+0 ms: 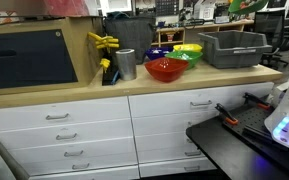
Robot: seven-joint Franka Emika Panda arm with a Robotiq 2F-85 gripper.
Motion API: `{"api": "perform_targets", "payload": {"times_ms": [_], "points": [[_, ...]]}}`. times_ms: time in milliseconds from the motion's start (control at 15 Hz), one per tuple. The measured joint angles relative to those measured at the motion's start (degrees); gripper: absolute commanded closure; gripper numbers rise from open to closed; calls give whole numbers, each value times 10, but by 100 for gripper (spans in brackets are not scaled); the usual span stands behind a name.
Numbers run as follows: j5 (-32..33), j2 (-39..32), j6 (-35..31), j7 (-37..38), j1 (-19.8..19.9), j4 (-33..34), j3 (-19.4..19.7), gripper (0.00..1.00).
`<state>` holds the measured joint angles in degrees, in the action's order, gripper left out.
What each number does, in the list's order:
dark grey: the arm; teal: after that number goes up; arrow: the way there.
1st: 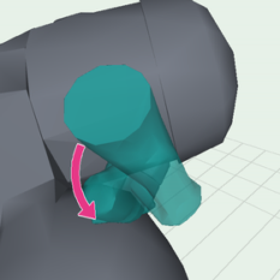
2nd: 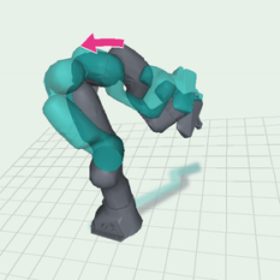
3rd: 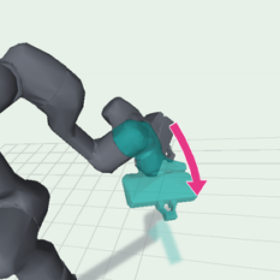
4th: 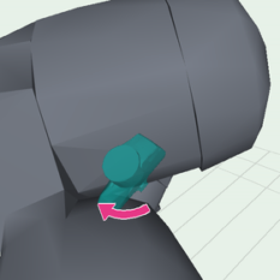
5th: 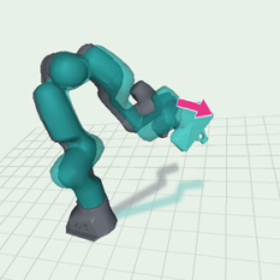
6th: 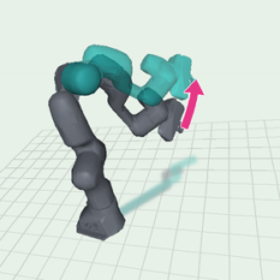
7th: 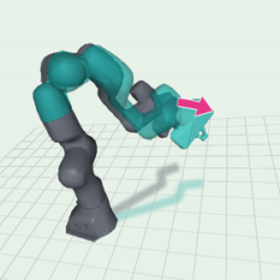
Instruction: Pour the contents from the left green bowl into the grey trailer
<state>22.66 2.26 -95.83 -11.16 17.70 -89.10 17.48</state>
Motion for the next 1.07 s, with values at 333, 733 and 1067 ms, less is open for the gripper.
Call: {"api": "perform_targets", "payload": {"times_ms": [333, 733, 1067], "points": [[24, -12, -2, -31, -13, 41, -13, 99], [81, -38, -3, -31, -41, 62, -44, 99], [134, -58, -3, -30, -58, 59, -58, 99]]}}
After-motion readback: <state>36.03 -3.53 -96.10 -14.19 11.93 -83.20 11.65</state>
